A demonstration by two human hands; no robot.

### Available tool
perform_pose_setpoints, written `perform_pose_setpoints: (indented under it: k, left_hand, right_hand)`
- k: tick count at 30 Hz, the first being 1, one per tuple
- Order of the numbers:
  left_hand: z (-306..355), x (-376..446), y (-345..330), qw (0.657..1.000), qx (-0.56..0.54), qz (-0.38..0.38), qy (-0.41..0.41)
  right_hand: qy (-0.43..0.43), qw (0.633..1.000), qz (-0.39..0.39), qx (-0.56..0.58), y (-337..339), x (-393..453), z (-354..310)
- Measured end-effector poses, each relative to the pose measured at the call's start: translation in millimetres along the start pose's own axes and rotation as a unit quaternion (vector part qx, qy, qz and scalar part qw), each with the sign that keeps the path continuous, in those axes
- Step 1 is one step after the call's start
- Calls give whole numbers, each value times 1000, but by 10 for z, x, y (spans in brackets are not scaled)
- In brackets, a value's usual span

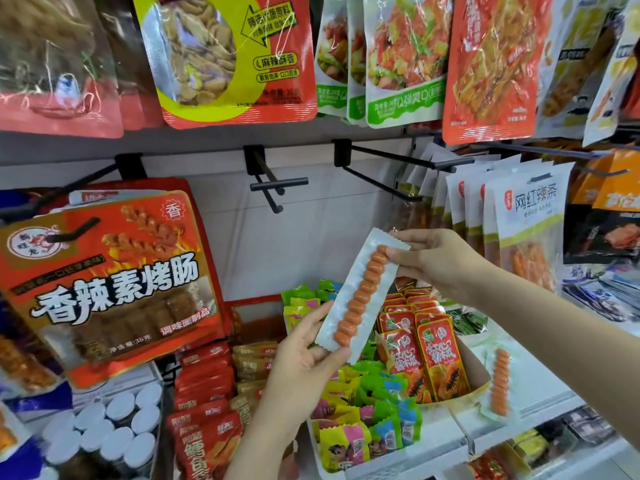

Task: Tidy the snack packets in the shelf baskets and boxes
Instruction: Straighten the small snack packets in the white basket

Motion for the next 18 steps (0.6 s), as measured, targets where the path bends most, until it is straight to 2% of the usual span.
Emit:
perform_pose_setpoints:
  k: [3, 5, 8, 10, 12, 15, 16, 18]
  left_hand:
    - [-20, 5, 35, 1000, -19, -9, 11]
    - [-16, 1, 23, 991, -110, -49, 51]
    - [45, -30, -65, 939, -280, -126, 154]
    - [24, -25, -77, 911, -347, -122, 189]
    - [-18, -24, -55, 898, -382, -101, 195]
    - [-38, -8, -26, 913, -375, -62, 146]
    - [-39, 9, 6, 936, -328, -34, 122]
    - [-11, 35, 96, 983, -160, 38, 77]
  right_hand:
    - [1, 1000, -10, 5, 0, -13, -8]
    - [-1, 999, -19, 33, -8, -31, -34]
    - [3, 993, -43, 111, -70, -54, -77]
    - [12, 987, -63, 151, -132, -70, -90]
    - [20, 983, -84, 160, -173, -85, -111]
    - [-7, 977, -140, 163, -153, -101, -171]
    - [-27, 974, -156, 164, -134, -106, -197]
    - [-59, 971, -166, 162, -88, -93, -234]
Point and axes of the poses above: each hand's wrist, its own x-axis towards the middle knuckle, its own y-axis out of the back of the hand, z = x × y, the point moved 3 cm from there along x, towards the middle knuckle, and after that the axes turned 7 degrees about y, right-handed, at the moved point
